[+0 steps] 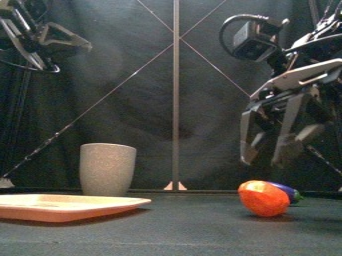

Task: Pick the drumstick then place it on the pink plate
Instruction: Pick the drumstick

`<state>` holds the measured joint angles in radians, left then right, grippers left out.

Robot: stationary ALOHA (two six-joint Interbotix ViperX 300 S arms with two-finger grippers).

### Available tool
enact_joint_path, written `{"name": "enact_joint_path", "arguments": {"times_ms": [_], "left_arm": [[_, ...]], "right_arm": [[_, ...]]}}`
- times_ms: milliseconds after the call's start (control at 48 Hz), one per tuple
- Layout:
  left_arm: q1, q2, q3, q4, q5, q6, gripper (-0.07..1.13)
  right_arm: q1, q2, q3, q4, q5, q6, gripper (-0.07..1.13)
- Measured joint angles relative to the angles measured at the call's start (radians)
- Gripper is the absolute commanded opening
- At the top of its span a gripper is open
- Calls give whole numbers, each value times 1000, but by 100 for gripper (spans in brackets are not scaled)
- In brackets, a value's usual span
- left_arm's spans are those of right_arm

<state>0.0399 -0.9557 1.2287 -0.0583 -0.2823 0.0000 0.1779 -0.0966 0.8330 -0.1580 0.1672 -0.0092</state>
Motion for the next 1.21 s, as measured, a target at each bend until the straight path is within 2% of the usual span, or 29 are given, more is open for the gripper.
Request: {"name": "enact_joint_path", "arguments": {"times_ms": [167,375,667,1208], "left_arm": [[0,0,3,0,-2,-2,13],[3,0,3,0,-2,-2,13],[3,0,3,0,-2,-2,13],[5,0,26,-26,-2,-3,13]], "right_arm": [[40,72,-23,5,34,0,94],[43,100,-28,5,35,2,92],[37,138,-28,6,34,0,71],[25,179,-74,17,25,11,55]]}}
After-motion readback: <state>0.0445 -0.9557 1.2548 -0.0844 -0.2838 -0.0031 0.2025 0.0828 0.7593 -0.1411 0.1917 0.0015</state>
